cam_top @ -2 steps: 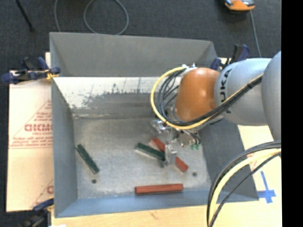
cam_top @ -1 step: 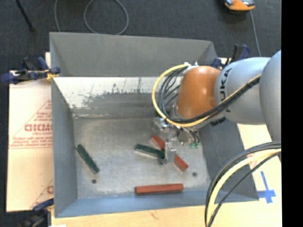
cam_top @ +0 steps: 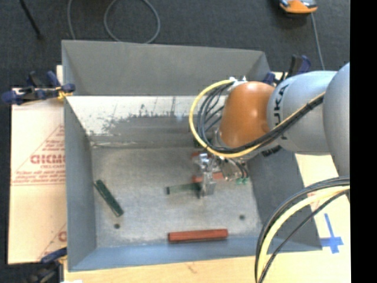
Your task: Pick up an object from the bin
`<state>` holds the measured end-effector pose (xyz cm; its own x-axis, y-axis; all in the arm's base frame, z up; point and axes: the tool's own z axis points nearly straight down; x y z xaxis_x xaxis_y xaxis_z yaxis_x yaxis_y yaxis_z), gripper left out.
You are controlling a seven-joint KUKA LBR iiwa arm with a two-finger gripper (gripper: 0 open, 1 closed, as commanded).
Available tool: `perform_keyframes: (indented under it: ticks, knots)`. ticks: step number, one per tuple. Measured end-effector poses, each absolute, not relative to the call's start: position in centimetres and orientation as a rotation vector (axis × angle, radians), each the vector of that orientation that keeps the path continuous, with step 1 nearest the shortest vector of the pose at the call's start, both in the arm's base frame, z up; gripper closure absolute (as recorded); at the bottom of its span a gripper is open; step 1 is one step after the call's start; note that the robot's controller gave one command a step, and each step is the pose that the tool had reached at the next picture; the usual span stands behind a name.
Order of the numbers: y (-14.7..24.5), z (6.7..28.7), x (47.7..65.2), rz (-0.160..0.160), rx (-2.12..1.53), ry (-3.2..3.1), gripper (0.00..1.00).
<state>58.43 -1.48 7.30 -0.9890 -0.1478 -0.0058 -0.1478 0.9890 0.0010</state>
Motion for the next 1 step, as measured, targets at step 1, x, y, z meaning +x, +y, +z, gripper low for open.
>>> perform_keyframes:
  ticks: [1]
  knots:
    - [-3.15, 20.12, 62.54, -0.005, -0.979, 2.976, 1.00]
